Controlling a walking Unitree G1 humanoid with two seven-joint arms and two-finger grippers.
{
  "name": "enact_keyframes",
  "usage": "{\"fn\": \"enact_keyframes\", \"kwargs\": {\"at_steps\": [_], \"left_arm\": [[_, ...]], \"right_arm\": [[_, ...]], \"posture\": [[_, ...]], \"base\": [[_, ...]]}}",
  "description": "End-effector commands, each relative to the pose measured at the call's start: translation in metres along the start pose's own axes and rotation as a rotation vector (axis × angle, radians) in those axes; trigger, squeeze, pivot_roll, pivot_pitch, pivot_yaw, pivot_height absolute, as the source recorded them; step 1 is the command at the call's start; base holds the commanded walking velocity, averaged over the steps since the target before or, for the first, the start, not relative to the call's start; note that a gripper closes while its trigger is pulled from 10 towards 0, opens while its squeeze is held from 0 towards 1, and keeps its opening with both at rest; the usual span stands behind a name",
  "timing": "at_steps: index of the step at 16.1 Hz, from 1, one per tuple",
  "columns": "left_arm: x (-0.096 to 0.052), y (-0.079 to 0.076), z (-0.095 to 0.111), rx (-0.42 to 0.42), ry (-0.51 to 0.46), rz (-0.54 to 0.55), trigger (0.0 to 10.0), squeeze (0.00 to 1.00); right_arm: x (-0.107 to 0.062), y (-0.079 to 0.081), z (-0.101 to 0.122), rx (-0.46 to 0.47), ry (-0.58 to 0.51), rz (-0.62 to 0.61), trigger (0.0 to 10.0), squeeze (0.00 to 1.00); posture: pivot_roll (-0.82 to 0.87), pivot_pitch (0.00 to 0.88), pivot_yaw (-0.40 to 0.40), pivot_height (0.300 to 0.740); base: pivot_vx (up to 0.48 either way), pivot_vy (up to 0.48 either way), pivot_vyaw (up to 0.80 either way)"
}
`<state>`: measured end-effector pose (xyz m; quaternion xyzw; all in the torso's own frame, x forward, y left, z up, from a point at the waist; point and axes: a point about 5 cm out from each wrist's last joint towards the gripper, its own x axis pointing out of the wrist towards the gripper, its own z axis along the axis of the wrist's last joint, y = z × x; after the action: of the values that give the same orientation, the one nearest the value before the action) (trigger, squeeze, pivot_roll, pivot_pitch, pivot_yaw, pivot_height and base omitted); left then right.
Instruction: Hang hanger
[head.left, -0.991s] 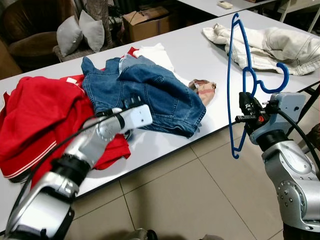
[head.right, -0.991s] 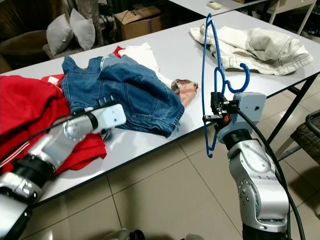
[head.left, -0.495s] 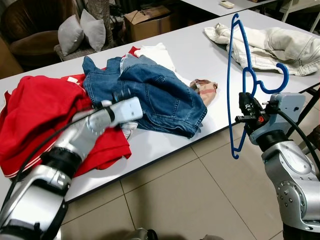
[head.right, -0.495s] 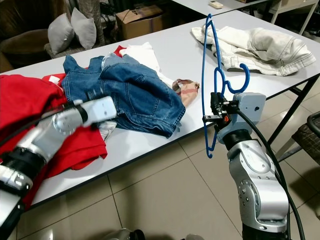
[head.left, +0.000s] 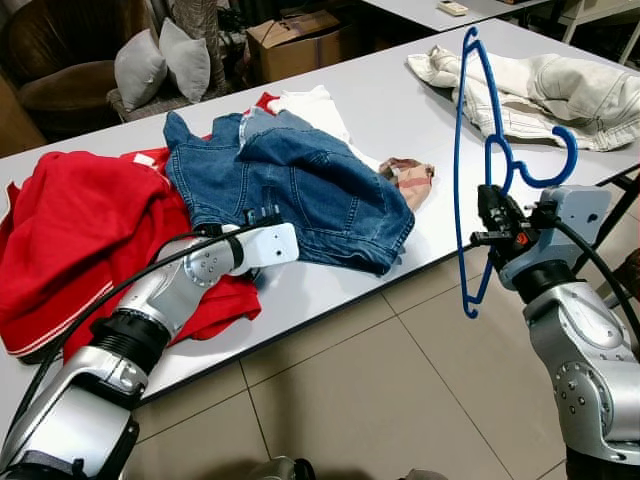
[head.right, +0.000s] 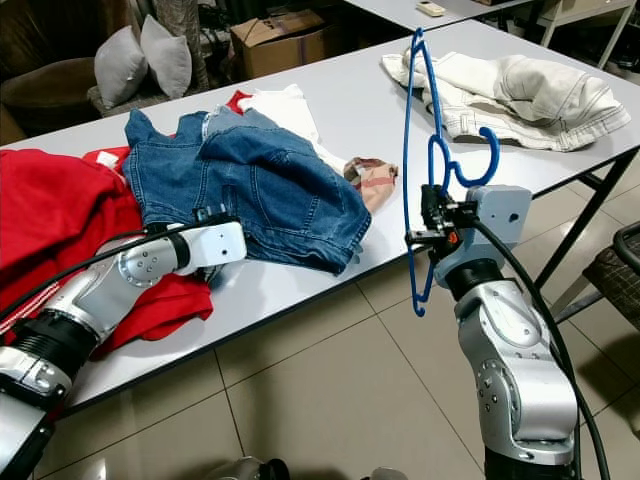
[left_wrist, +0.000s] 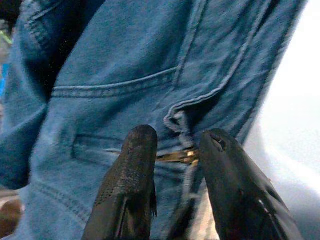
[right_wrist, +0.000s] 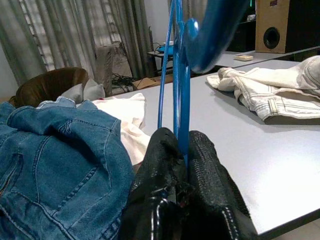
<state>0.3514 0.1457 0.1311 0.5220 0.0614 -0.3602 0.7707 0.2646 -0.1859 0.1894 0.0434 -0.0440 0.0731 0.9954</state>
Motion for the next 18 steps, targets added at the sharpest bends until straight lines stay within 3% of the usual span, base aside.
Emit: {"fn": "enact_keyframes", "kwargs": {"at_steps": [1,4,9,13,15,18], "left_arm": [[-0.003,-0.001,0.000,-0.014,-0.013,-0.021,10.0,0.00],[-0.001,-0.001,-0.004,0.002,0.023,0.017,10.0,0.00],[-0.001,0.020,-0.012,-0.018,0.106,0.231,10.0,0.00],[-0.005,0.040,-0.001,-0.001,0.041,0.364,10.0,0.00],[-0.003,0.037,0.001,-0.001,0.030,0.356,10.0,0.00],[0.003,0.017,0.001,-0.005,0.012,0.238,10.0,0.00]], "right_arm": [[0.000,0.003,0.003,0.002,-0.009,0.011,10.0,0.00],[0.000,0.003,0.003,0.002,-0.009,0.010,10.0,0.00],[0.000,0.003,0.003,0.002,-0.007,0.010,10.0,0.00],[0.001,0.002,0.002,0.003,-0.005,0.010,10.0,0.00],[0.001,0.002,0.002,0.003,-0.005,0.012,10.0,0.00],[0.001,0.003,0.002,0.003,-0.005,0.013,10.0,0.00]], "posture": [[-0.19,0.046,0.102,0.740],[-0.19,0.048,0.101,0.740],[-0.19,0.051,0.100,0.740],[-0.19,0.052,0.097,0.740],[-0.19,0.052,0.097,0.740],[-0.19,0.052,0.098,0.740]], "base": [[0.000,0.000,0.00],[0.000,0.000,0.00],[0.000,0.000,0.00],[0.000,0.000,0.00],[0.000,0.000,0.00],[0.000,0.000,0.00]]}}
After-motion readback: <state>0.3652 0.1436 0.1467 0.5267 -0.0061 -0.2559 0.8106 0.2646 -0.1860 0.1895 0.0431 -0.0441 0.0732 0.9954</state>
